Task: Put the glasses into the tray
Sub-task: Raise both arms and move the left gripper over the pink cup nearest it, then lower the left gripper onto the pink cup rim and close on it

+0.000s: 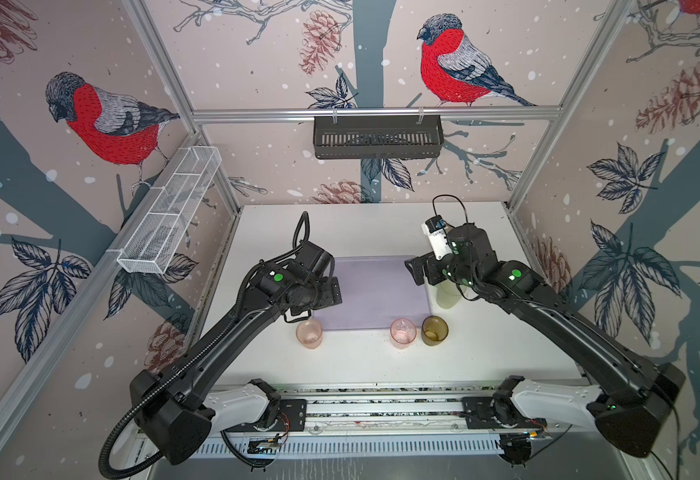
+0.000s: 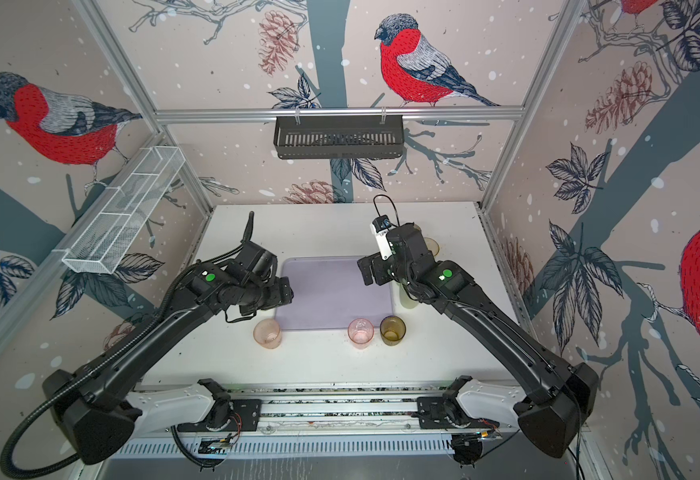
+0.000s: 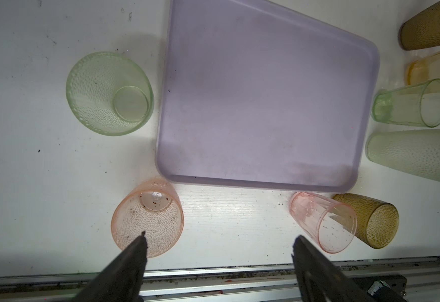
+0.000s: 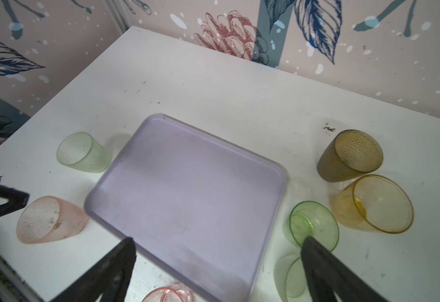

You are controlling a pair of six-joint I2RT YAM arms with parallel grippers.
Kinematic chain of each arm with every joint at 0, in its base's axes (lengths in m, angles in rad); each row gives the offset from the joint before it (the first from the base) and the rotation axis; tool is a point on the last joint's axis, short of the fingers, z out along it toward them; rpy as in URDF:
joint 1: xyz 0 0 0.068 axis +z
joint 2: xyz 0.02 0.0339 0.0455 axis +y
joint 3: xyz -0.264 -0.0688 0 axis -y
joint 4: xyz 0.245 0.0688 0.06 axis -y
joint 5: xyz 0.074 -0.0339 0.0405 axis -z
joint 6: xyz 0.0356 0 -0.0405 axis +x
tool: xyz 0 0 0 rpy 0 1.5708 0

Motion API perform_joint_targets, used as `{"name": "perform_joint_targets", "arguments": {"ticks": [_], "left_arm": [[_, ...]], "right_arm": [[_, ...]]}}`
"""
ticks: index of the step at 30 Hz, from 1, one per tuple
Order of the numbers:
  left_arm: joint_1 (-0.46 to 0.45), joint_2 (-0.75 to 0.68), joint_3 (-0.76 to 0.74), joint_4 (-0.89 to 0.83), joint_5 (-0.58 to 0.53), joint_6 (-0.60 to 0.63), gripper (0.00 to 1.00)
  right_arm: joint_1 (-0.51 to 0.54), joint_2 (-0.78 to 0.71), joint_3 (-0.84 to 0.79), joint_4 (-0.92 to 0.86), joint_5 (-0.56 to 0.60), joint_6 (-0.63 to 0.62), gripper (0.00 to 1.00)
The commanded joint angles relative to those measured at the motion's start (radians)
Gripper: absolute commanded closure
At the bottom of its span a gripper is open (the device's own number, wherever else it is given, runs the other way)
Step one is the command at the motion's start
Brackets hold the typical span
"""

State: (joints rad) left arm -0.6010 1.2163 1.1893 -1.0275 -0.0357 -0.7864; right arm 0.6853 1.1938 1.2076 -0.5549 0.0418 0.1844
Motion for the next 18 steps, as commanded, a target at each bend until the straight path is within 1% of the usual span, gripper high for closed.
{"name": "perform_joint_targets", "arguments": {"ticks": [1, 4, 11, 15, 18], "left_arm": [[-0.017, 0.011, -0.018, -0.018, -0.014, -0.034, 0.19], [-0.052, 0.023, -0.034, -0.008, -0.018, -0.050, 0.28], [-0.110, 0.071, -0.091, 0.010, -0.032, -0.090, 0.40], [-0.138, 0.098, -0.099, 0.000, -0.055, -0.112, 0.44], [-0.144, 0.107, -0.109, -0.005, -0.069, -0.118, 0.47]], "right_arm": [[0.010, -0.023, -0.034, 0.031, -0.065, 0.015, 0.00], [0.014, -0.034, -0.037, 0.029, -0.078, 0.017, 0.00], [0.013, -0.027, -0.049, 0.063, -0.125, -0.005, 0.00], [0.012, -0.040, -0.093, 0.105, -0.158, 0.005, 0.00], [0.013, -0.030, -0.097, 0.108, -0.162, 0.009, 0.00]]}}
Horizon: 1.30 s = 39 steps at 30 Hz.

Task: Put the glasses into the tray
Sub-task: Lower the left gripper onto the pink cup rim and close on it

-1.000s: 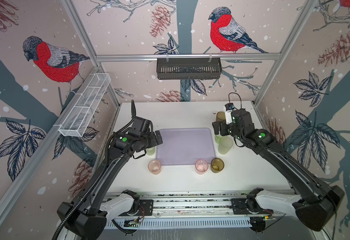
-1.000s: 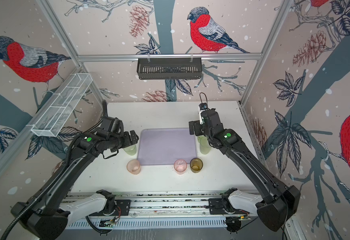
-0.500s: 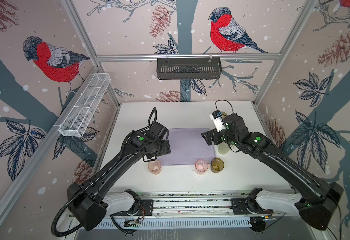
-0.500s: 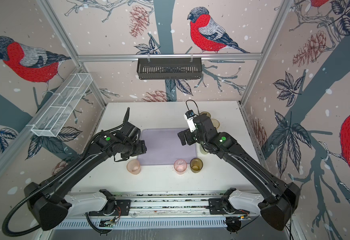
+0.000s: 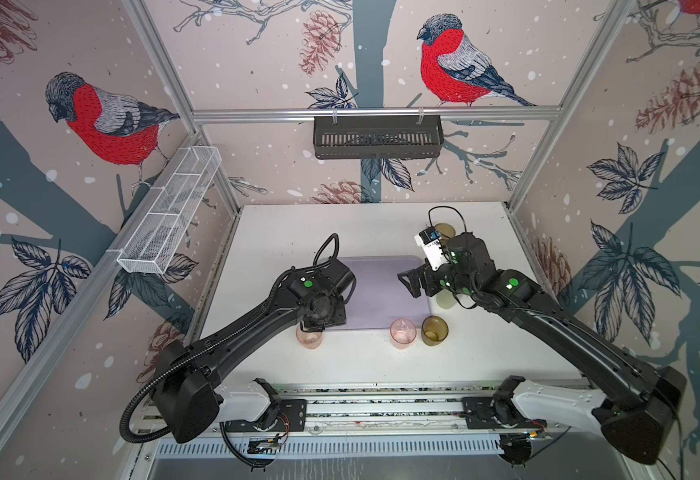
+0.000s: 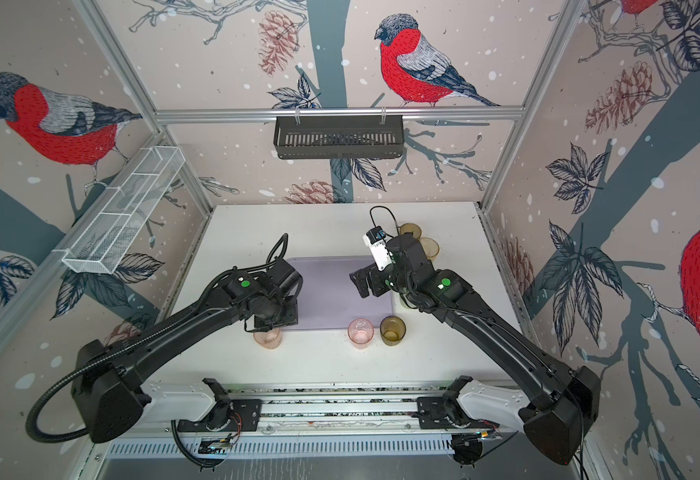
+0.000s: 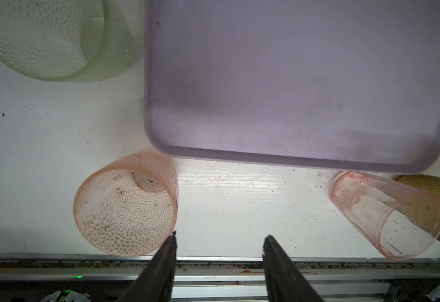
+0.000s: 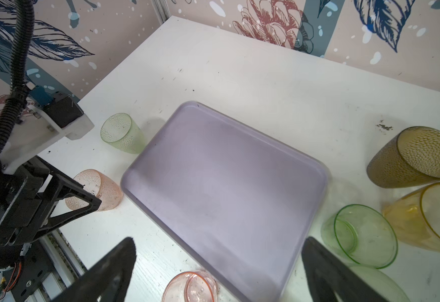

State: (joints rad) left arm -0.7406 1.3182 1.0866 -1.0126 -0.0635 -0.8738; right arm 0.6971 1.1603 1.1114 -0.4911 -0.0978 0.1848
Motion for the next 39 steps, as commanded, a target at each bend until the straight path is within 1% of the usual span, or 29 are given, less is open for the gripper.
{"name": "perform_joint_targets", "arguments": {"ticks": [1, 4, 16, 39], "left_arm": [[-0.005, 0.007, -0.012, -0.019, -0.043, -0.031, 0.48], [-0.005, 0.010, -0.022, -0.015, -0.053, -0.034, 0.50], [-0.005, 0.030, -0.056, -0.012, -0.083, -0.031, 0.51], [-0.005, 0.050, -0.125, 0.016, -0.079, -0.026, 0.60]], "right_arm": [[0.000, 0.008, 0.003, 0.044, -0.020, 0.007, 0.00], [-0.002, 0.007, 0.011, 0.045, -0.016, 0.003, 0.00], [-0.002, -0.004, 0.002, 0.042, -0.020, 0.029, 0.00], [-0.002, -0.001, -0.008, 0.054, -0.023, 0.029, 0.00]]}}
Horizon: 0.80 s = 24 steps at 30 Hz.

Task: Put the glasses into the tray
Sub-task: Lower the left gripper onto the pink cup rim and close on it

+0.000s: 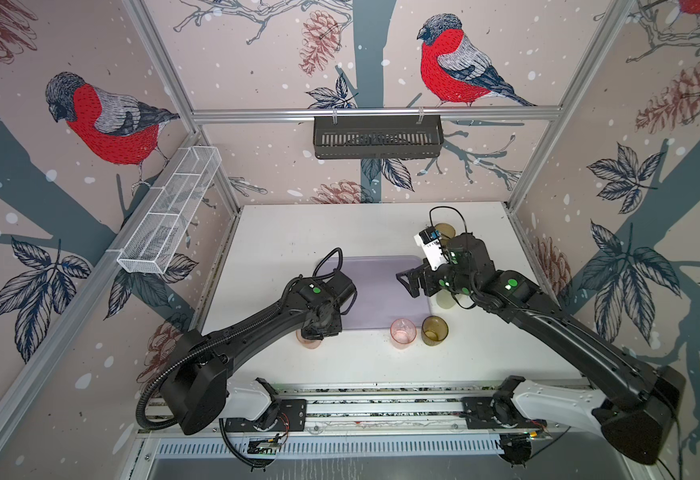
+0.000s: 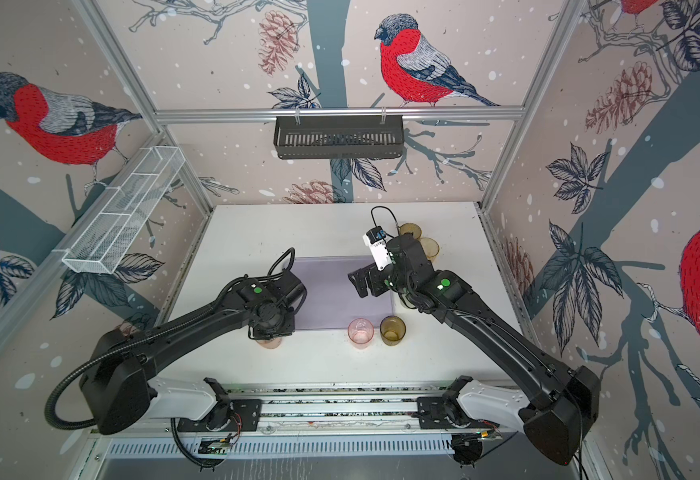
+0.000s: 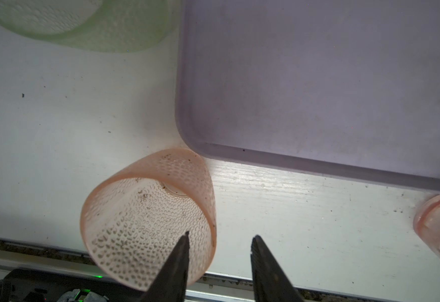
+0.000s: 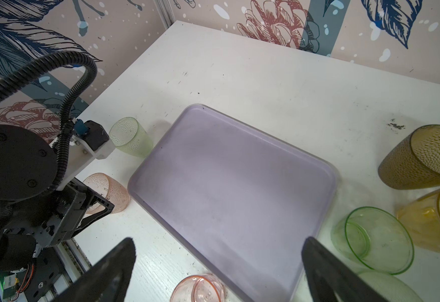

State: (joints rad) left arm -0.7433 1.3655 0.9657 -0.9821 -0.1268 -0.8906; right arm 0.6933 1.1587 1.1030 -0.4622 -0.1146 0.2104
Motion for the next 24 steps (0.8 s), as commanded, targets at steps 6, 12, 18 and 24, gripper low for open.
{"name": "perform_joint_targets", "arguments": {"ticks": [6, 12, 18, 24], "left_arm": [[-0.002, 0.009, -0.019, -0.005, -0.016, -0.010, 0.63], [-0.002, 0.016, -0.025, 0.003, -0.013, -0.011, 0.66], [-0.002, 0.025, -0.027, 0.002, -0.011, -0.008, 0.70], [-0.002, 0.028, -0.027, -0.003, -0.014, -0.007, 0.72]], "right_arm": [[0.001, 0.002, 0.003, 0.026, -0.004, 0.001, 0.00], [0.001, 0.007, 0.003, 0.028, -0.005, -0.002, 0.00], [0.001, 0.009, 0.004, 0.030, -0.006, -0.002, 0.00], [0.000, 0.009, 0.004, 0.030, -0.007, -0.002, 0.00]]}}
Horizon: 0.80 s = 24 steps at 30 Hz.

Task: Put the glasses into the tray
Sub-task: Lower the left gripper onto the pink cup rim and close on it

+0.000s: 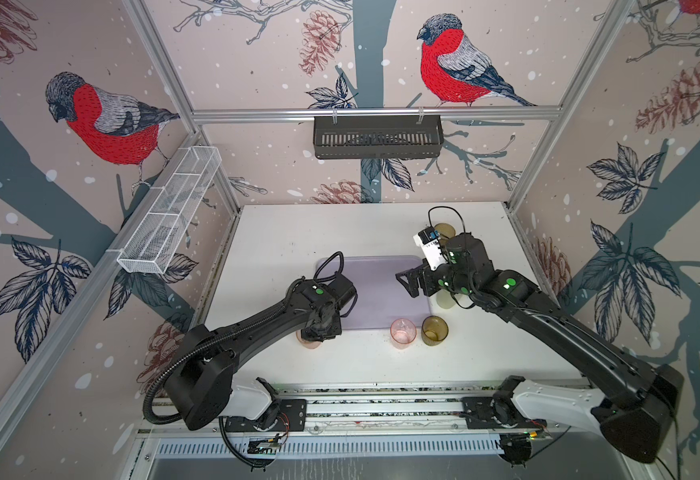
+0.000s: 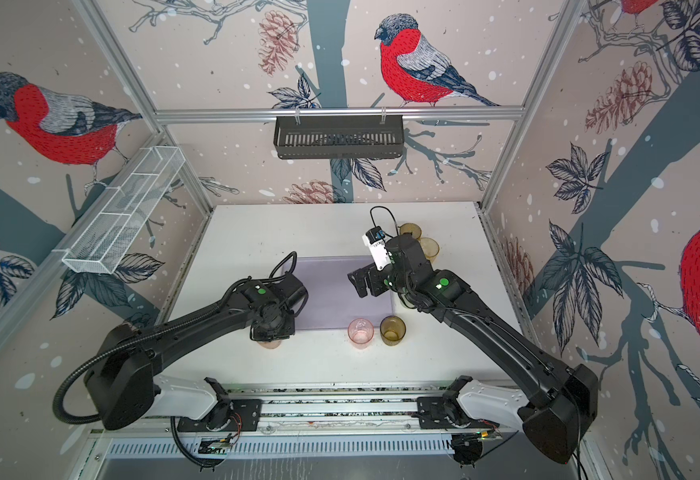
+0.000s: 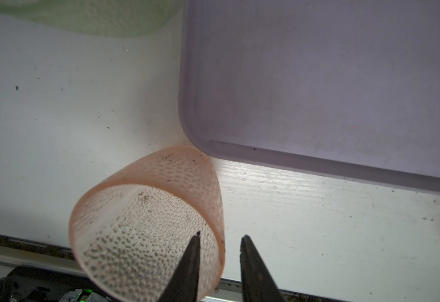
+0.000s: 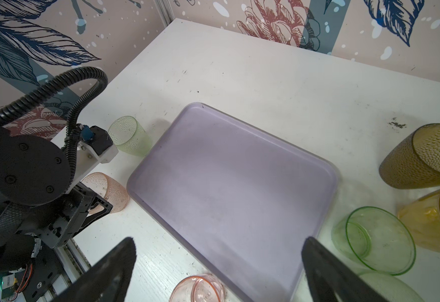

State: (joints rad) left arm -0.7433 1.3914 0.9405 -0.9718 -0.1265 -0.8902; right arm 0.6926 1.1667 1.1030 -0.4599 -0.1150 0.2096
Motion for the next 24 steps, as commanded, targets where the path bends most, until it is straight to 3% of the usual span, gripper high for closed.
{"name": "perform_joint_targets", "arguments": {"ticks": [1, 24], "left_arm": [[-0.002, 0.003, -0.002, -0.013, -0.015, -0.007, 0.73], [-0.002, 0.011, -0.006, -0.006, -0.009, 0.001, 0.84]], "right_arm": [[0.001, 0.000, 0.003, 0.029, -0.004, -0.001, 0.00], [-0.001, -0.010, 0.008, 0.028, 0.009, -0.001, 0.00]]}}
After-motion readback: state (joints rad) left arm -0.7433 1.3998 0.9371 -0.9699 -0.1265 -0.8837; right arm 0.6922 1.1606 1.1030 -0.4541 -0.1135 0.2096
